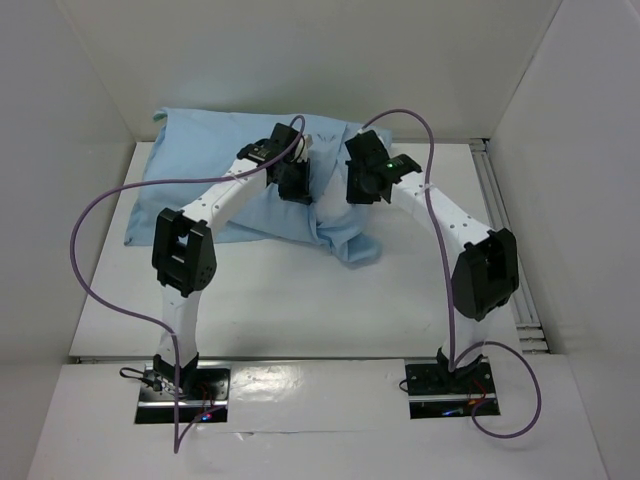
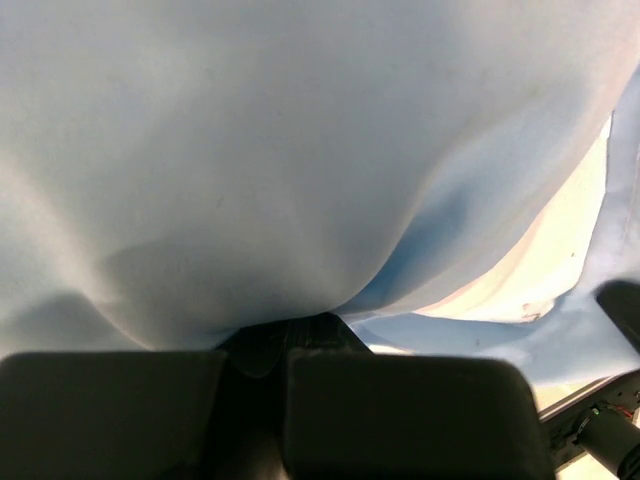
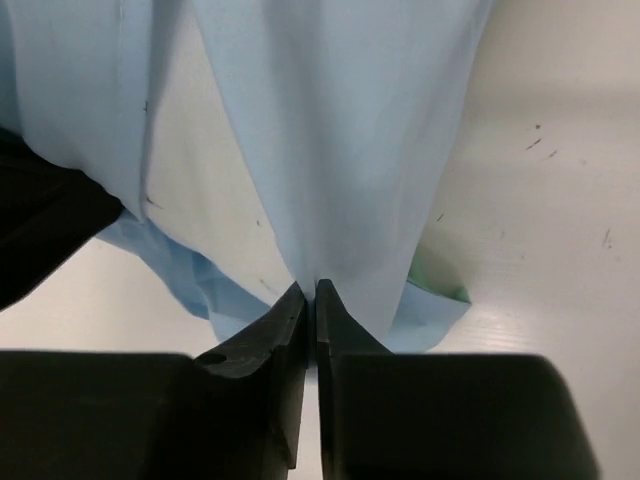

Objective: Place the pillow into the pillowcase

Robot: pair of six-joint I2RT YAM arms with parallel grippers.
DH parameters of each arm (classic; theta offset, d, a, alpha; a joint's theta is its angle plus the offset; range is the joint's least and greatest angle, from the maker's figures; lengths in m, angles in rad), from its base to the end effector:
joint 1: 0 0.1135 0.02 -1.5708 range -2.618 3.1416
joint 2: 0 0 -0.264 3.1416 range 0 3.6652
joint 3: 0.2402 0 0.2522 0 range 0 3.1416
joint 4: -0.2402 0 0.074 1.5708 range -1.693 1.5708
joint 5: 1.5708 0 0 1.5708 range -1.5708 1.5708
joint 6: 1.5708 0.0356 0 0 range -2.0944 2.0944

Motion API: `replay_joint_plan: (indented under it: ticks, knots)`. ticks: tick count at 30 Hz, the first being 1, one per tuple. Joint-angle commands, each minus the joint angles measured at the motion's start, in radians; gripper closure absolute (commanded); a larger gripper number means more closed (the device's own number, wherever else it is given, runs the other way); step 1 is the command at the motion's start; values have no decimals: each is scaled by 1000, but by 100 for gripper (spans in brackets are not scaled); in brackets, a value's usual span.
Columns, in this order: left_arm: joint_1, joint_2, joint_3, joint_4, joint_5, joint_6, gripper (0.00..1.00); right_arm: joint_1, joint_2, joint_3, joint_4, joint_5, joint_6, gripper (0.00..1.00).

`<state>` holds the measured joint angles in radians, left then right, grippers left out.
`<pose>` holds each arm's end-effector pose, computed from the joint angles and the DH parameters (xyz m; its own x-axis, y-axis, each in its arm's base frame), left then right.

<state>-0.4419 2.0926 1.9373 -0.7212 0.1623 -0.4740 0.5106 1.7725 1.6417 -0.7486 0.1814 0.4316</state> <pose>0.4248 -0.2074 0.2799 -0.8534 -0.0946 -0.5126 0.1416 0.9044 -0.4026 0.3461 0.1865 0.3157 -0.7696 0.0406 -0.6373 -0.0643 0.9880 0.1405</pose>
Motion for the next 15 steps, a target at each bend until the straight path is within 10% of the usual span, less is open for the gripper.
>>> replay_joint_plan:
  ticks: [1,5,15]
  knots:
    - [9,-31,15,42,9,9,100,9,7,7,12,21,6,90]
    - [9,-22,15,51,9,9,100,9,-30,27,61,-46,-19,100]
    - [9,20,34,60,42,9,100,-23,-301,-134,646,-842,58,100]
